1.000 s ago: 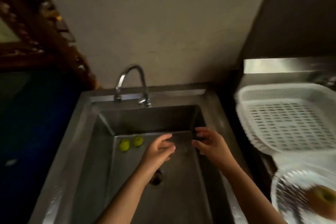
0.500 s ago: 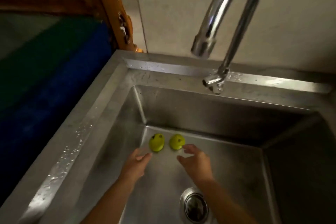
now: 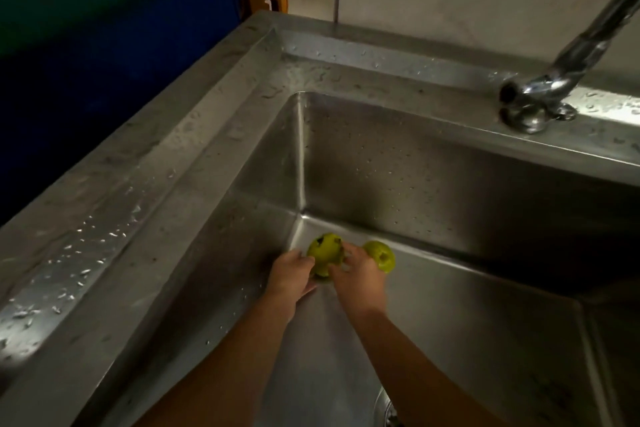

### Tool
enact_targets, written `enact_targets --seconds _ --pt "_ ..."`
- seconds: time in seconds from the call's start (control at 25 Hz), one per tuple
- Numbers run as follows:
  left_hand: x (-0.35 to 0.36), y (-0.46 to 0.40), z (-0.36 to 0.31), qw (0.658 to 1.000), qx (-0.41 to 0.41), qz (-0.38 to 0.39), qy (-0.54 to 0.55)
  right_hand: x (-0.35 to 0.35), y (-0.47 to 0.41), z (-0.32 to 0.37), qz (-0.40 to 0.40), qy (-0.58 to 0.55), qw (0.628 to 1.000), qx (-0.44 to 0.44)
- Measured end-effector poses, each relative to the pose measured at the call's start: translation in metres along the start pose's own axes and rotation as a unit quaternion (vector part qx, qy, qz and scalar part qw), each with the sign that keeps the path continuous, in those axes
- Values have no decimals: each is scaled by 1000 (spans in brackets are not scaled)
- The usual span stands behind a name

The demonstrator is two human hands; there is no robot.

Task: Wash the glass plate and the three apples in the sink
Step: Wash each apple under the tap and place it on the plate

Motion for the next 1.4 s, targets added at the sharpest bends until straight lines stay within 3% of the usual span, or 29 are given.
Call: enact_targets --seconds 0.16,0.24,0.4,0.56,0.68,0.8,0.92,1.08,1.28,1.4 --pt "0 6 -1 998 40 -22 45 -6 2 3 -27 -78 997 12" --pt "-1 23 -12 995 81 -45 45 -17 12 14 -25 -176 984 20" --pt "-3 84 -51 982 157 28 104 -62 53 60 11 -314 949 -14" --pt "-2 148 -82 964 180 176 83 -112 95 108 44 -310 949 -30" --pt "3 185 -96 952 159 225 135 -139 112 134 70 -306 950 3" --pt "10 206 -110 951 167 214 145 -170 101 158 1 -318 947 50" --pt "16 218 -121 950 173 202 161 -200 79 189 -55 -396 908 122" --pt "18 224 -125 953 165 190 166 -210 65 211 -33 -354 919 167" --pt "19 229 -129 951 159 189 185 -216 54 244 0 -411 894 178" --pt "18 230 -133 950 161 193 185 -216 60 257 28 -317 938 139"
Point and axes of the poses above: each hand's wrist, its own y-axis away from the middle knuckle, its own x-axis out of the palm, z = x × y, the point moved 3 cm from there along -y, towards the middle knuckle, and after that the axes turned 15 degrees about -y, right-handed, at the moved point
